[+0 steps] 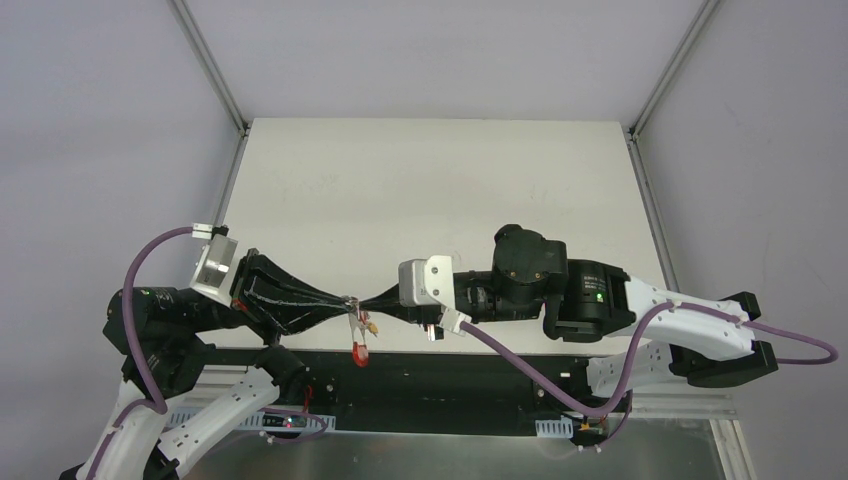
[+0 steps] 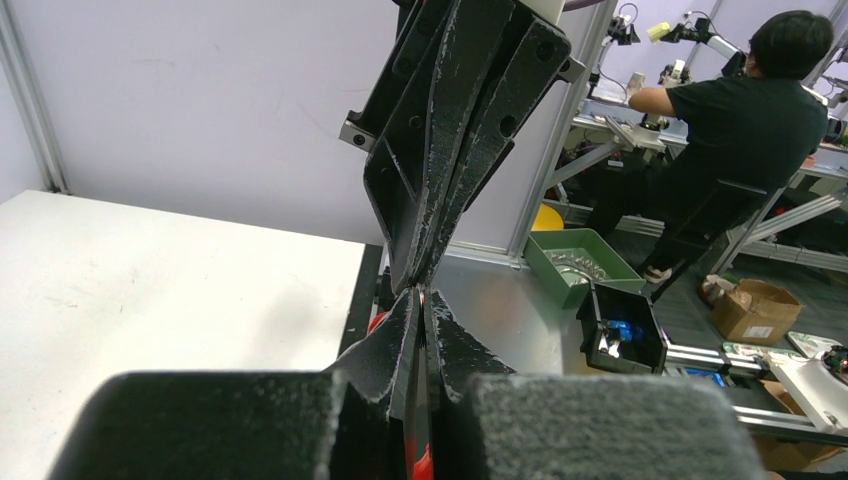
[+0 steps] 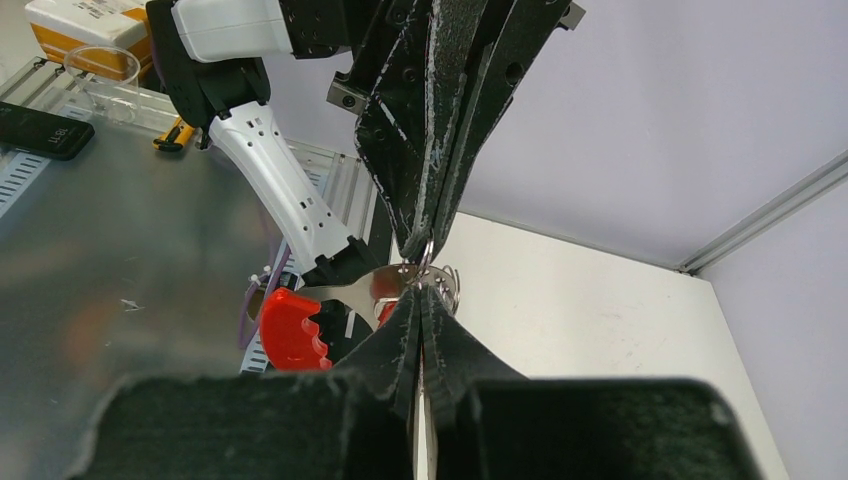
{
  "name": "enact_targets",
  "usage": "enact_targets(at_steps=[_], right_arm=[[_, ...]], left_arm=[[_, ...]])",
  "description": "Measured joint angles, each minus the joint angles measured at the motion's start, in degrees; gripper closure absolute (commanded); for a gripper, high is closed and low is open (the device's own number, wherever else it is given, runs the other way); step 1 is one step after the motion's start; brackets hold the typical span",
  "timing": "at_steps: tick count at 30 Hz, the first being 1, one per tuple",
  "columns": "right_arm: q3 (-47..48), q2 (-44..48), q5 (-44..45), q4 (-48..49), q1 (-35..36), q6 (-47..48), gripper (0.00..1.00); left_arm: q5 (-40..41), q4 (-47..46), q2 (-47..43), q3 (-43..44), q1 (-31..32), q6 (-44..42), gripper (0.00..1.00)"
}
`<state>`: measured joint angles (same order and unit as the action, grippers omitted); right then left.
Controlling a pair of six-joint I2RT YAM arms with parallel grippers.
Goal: Put the keys on the keyring
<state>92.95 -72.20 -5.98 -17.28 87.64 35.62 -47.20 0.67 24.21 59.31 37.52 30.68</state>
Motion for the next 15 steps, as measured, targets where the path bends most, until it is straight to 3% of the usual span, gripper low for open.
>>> enact_targets(at_steps=[15], right_arm=[[-1.44, 0.13, -0.46, 0.0, 0.0, -0.04, 1.0]], left_arm=[[1.29, 0.39, -0.17, 0.0, 0.0, -0.02, 1.0]])
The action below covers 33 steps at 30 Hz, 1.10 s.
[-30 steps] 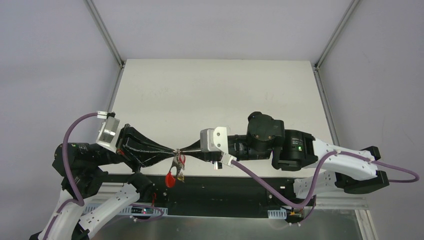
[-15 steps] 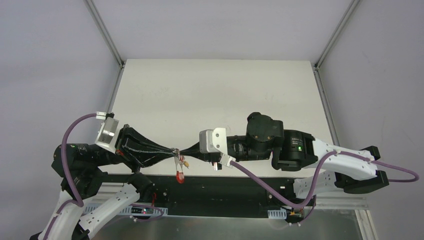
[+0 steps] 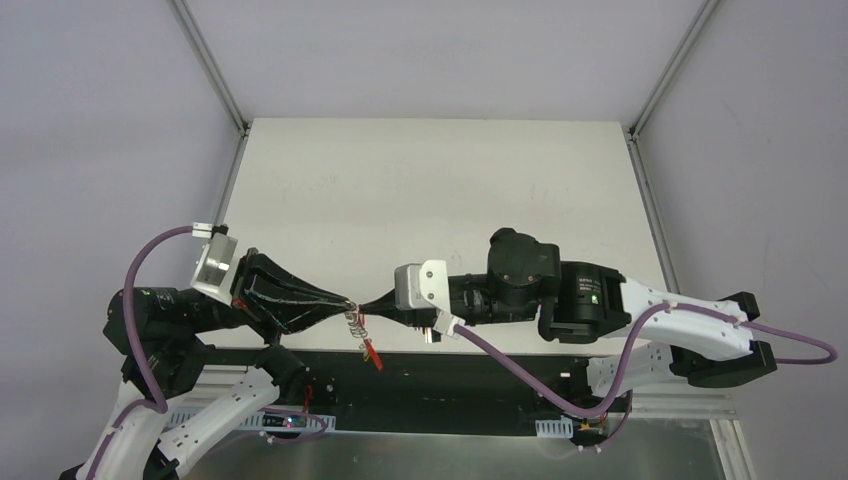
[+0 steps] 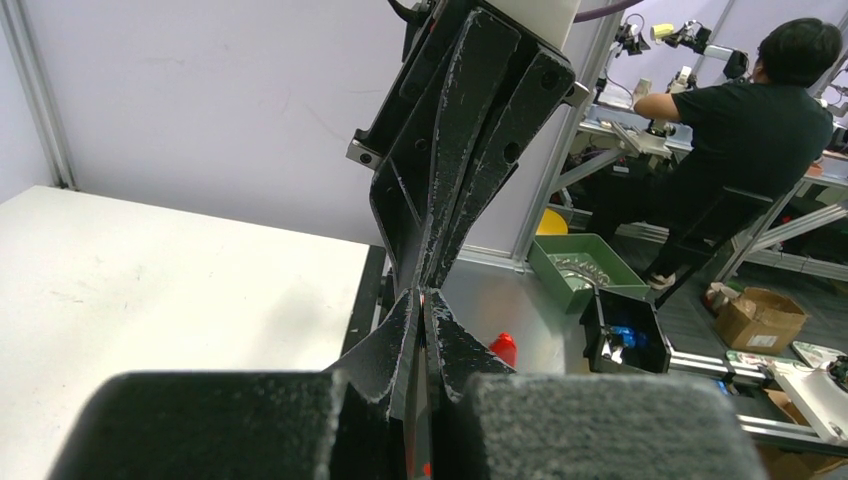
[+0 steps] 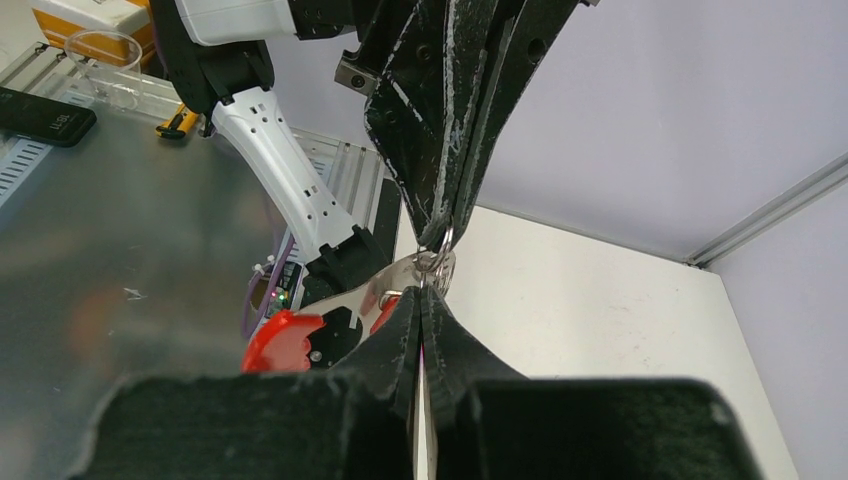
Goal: Put the keys on the keyring
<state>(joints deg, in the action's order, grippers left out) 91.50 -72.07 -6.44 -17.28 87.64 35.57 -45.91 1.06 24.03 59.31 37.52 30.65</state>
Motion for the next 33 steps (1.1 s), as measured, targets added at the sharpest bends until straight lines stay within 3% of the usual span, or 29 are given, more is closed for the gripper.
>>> enact_targets(at_steps=[5, 11, 16, 33], right_arm=[[-0.74, 0.09, -0.07, 0.37, 0.0, -0.11, 0.99], [-1.29, 0.2, -0.39, 0.26, 0.0, -0.66, 0.79], [-2.16, 0.92, -0.04, 0.37, 0.0, -1.05, 0.73], [5.22, -0.9, 1.16, -2.03, 0.0, -5.68, 0.73]], left_arm=[[0.0, 0.66, 0.0, 0.0, 0.0, -0.04, 1.0], [0.13, 0.83, 0.0, 0.0, 0.0, -0.04, 1.0], [0.11, 0.81, 0.0, 0.0, 0.0, -0.04, 1.0], [-0.17, 0.33, 0.0, 0.02, 0.0, 0.0, 1.0]])
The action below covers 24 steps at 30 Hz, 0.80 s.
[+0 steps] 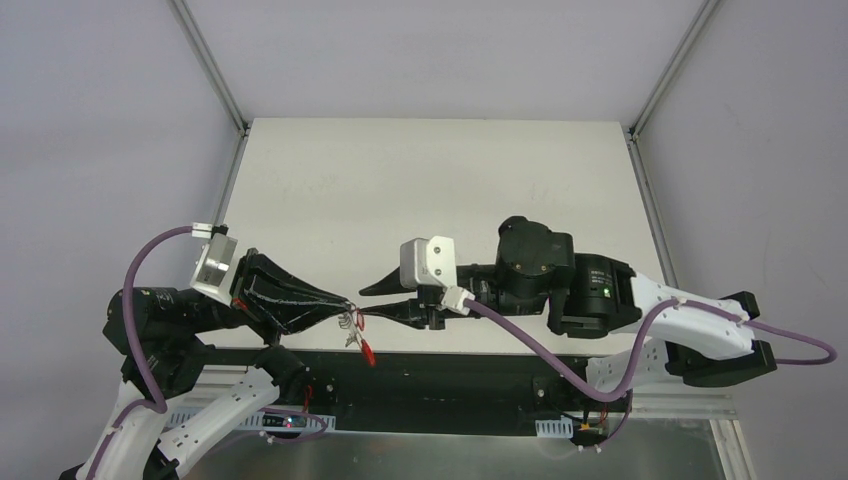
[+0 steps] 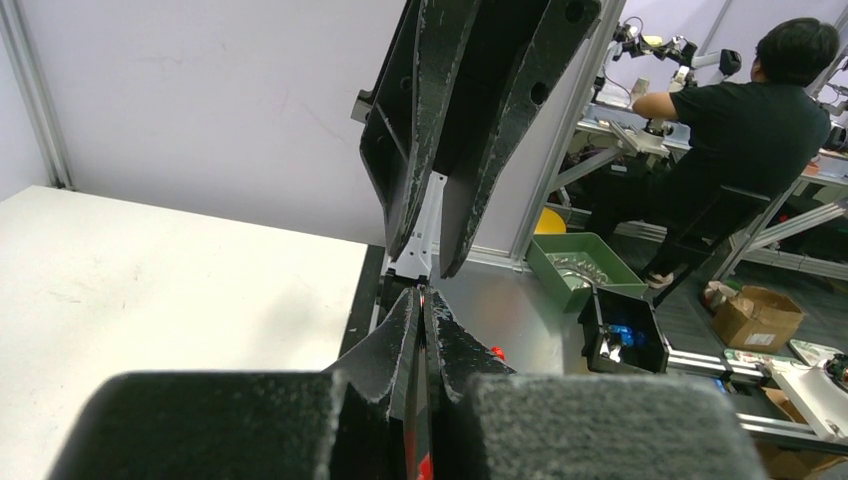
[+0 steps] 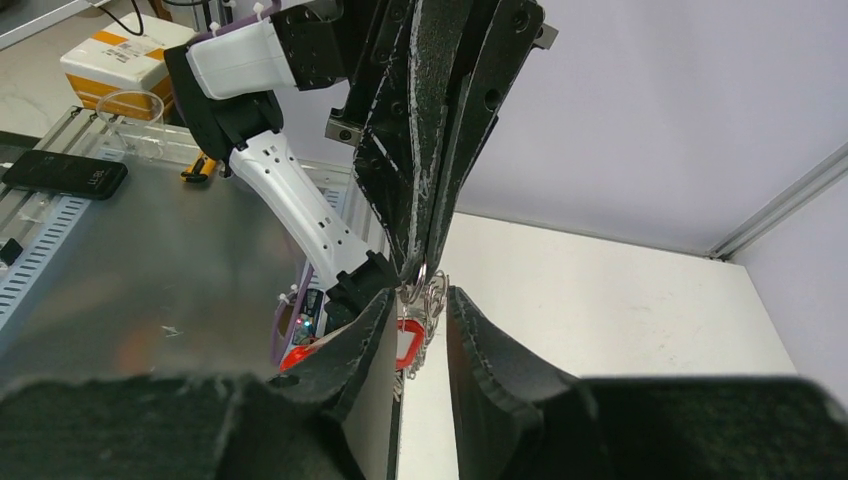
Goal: Put the keys on the keyring
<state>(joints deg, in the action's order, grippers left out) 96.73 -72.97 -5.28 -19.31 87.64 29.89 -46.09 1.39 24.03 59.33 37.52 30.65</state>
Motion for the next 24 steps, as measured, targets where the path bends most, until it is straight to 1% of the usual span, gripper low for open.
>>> enact_targets(at_steps=[7, 16, 22, 24], right_arm=[[2.67, -3.61, 0.15, -3.34, 0.0, -0.81, 0.73], [2.89, -4.28, 0.17, -5.6, 0.0, -1.62, 0.73], [4.22, -4.92, 0.15, -6.27, 0.0, -2.03, 0.77], [4.42, -5.11, 0.15, -6.34, 0.0, -2.08, 0.81]], left_arm=[[-0.33, -0.26, 0.0, 0.0, 0.0, 0.02, 1.0], [-0.39, -0.28, 0.0, 0.0, 0.0, 0.02, 1.0], [-0.39, -0.28, -0.02, 0.0, 0.0, 0.02, 1.0], [-0.39, -0.28, -0.02, 0.0, 0.0, 0.02, 1.0]])
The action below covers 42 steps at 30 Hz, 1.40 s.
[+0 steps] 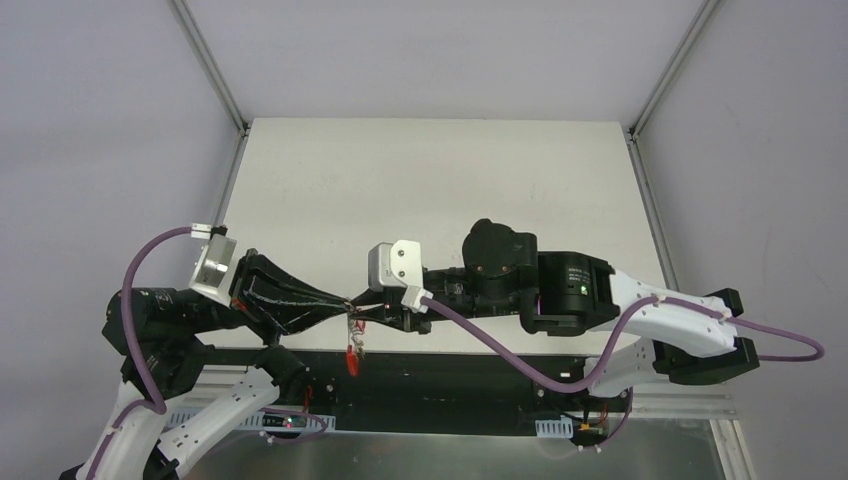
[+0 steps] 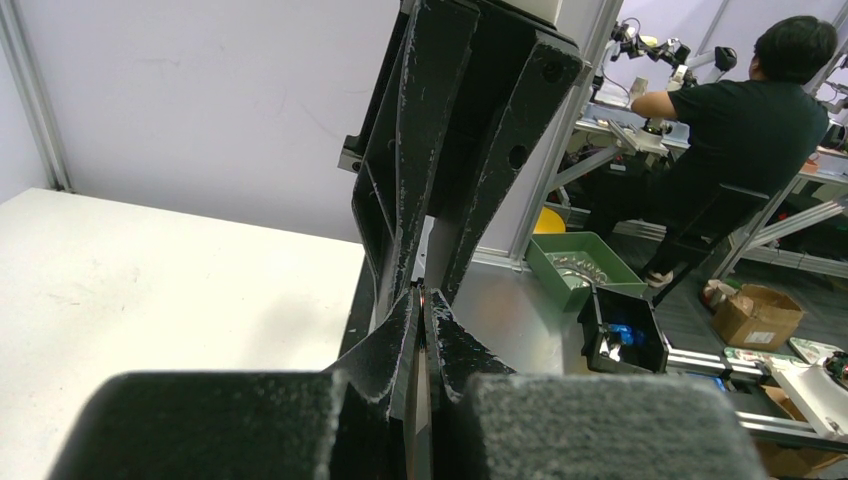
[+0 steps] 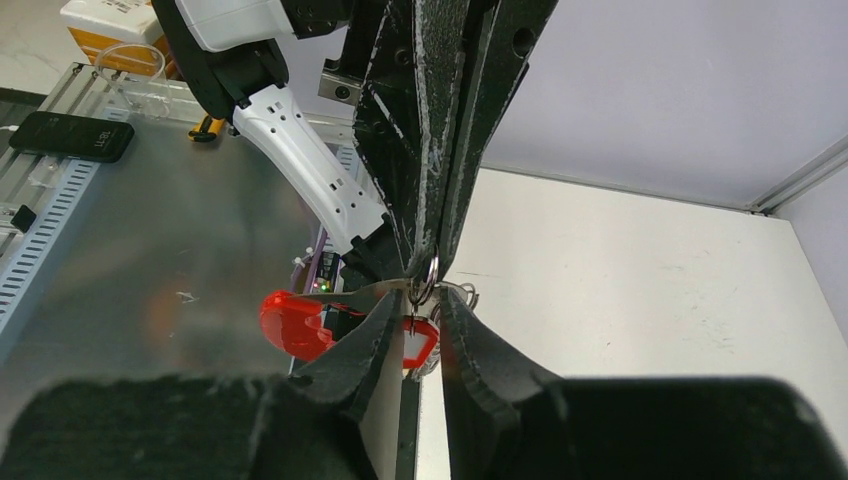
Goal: Put the keys on the keyring
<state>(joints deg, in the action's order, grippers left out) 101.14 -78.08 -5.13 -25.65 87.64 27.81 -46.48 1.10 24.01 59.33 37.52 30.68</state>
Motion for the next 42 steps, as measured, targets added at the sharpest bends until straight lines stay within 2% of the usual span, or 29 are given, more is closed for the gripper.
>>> enact_targets(at_steps=[4, 6, 15, 16, 21, 27, 34, 42], right_arm=[[0.44, -0.55, -0.02, -0.39, 0.0, -0.2, 0.9], [0.83, -0.85, 0.0, -0.7, 0.0, -0.24, 1.0], [3.45, -2.05, -0.07, -3.13, -0.02, -1.29, 1.0], [4.07, -2.29, -0.15, -3.91, -0.07, -1.55, 1.0], [10.99, -5.31, -2.49, -12.31, -1.81, -4.31, 1.0], [19.32, -8.39, -11.06, -25.38, -7.67, -9.55, 1.0], [28.48, -15.61, -21.68, -38.03, -11.61, -13.77, 1.0], [28.92, -18.64, -28.55, -42.84, -14.27, -17.11, 1.0]], left_arm=[[-0.09, 0.0, -0.15, 0.0, 0.0, 0.0, 1.0], [-0.31, 0.02, -0.24, 0.0, 0.0, 0.0, 1.0], [-1.22, -0.44, -0.63, 0.0, 0.0, -0.02, 1.0], [-1.25, -0.04, -0.63, 0.09, 0.0, -0.04, 0.98], [-1.46, 4.33, -0.22, 2.1, 0.0, -0.33, 0.76], [-2.78, 7.43, 0.22, 4.46, 0.0, 0.04, 0.68], [-4.52, 9.27, 4.09, 4.81, 0.0, 2.73, 0.67], [-6.01, 11.28, 7.85, 4.44, 0.0, 5.2, 0.67]])
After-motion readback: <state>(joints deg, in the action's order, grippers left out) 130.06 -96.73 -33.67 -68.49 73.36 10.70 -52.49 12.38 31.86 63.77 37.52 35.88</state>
